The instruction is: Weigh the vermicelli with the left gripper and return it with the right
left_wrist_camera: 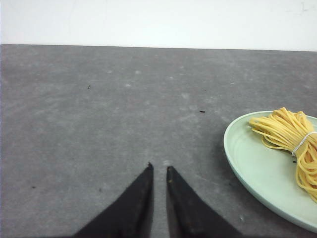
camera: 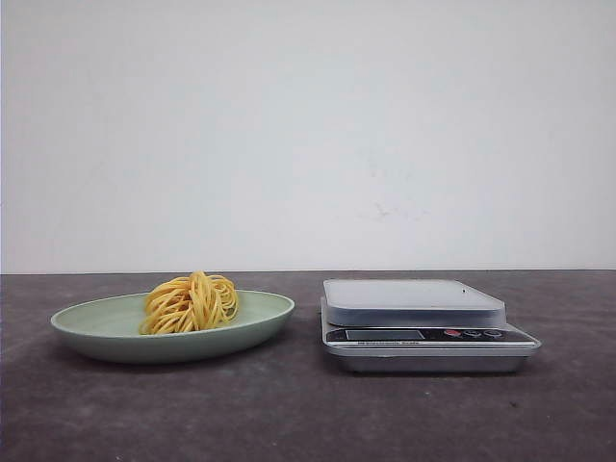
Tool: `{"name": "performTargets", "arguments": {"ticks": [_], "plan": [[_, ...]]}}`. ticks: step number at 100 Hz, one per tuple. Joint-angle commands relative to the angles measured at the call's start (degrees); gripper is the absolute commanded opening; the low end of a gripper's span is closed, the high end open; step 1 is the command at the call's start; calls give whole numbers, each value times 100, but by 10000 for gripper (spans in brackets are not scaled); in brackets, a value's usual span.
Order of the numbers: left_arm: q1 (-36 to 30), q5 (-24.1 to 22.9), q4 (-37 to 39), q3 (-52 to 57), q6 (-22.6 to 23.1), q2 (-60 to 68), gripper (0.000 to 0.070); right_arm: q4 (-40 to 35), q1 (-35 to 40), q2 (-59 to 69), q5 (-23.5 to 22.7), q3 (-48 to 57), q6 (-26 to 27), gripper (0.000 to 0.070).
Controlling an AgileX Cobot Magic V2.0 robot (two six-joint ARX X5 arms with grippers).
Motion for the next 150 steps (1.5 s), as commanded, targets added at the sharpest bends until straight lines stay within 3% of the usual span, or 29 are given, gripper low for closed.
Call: {"name": "performTargets", "arguments": {"ticks": [1, 21, 35, 49, 71, 150], "plan": [[11, 7, -46, -94, 57, -9, 12, 389, -393, -254, -37, -439, -98, 7], [11, 7, -46, -94, 57, -9, 12, 892, -1145, -756, -74, -1585, -286, 7], [11, 7, -46, -94, 57, -9, 12, 949, -1176, -756, -214, -1906, -590, 7], [11, 7, -44, -94, 57, -9, 12, 1241, -1176, -756, -634, -2190, -898, 7], [11, 7, -42, -94, 57, -9, 12, 1410, -1178, -756, -1051, -2470, -933, 7], [11, 7, -37, -94, 57, -9, 12, 1460, -1198, -756, -1049, -2474, -933, 7]]}}
